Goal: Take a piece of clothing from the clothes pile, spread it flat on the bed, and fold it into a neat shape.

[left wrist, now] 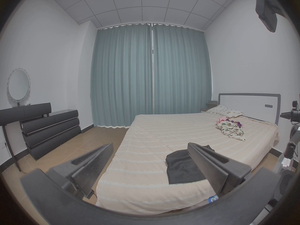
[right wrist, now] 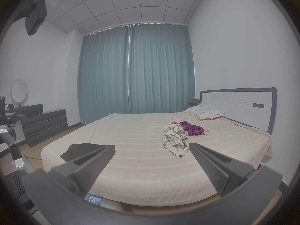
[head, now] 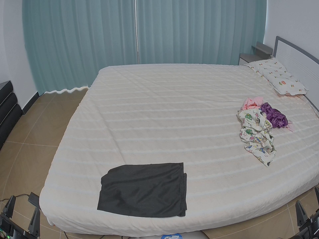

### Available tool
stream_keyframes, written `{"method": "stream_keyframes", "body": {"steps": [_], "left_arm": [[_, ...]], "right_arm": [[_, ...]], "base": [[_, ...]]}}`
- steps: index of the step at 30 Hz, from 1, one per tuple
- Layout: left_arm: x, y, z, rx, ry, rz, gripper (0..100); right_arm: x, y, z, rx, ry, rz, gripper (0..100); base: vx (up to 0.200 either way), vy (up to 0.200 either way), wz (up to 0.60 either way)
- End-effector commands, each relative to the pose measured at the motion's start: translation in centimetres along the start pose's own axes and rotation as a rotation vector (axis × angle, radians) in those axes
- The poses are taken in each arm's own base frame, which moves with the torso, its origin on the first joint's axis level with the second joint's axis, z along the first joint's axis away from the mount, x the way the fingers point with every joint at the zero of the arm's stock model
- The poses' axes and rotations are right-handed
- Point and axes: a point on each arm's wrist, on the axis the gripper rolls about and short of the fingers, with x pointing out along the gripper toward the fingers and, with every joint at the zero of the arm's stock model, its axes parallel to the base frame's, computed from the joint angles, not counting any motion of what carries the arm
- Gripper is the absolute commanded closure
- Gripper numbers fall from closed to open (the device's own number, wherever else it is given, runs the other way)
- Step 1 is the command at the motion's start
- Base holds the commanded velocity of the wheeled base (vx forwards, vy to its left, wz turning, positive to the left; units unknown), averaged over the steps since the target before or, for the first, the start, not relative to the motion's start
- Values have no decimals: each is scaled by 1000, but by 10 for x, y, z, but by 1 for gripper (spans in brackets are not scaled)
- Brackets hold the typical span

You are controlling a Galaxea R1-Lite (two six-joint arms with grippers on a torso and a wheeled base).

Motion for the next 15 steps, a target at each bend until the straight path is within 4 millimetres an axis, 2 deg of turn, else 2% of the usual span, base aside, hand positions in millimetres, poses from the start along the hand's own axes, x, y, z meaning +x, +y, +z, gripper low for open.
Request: {"method": "stream_keyframes", "body": {"steps": [1, 15], "left_arm": [[1, 0, -4, 1, 16, 1, 0], [1, 0, -5, 1, 18, 2, 0]], "right_arm": [[0, 0, -5, -2, 4, 2, 0], [0, 0, -5, -2, 5, 0, 0]], "base": [[0, 0, 0], [0, 0, 0]]}}
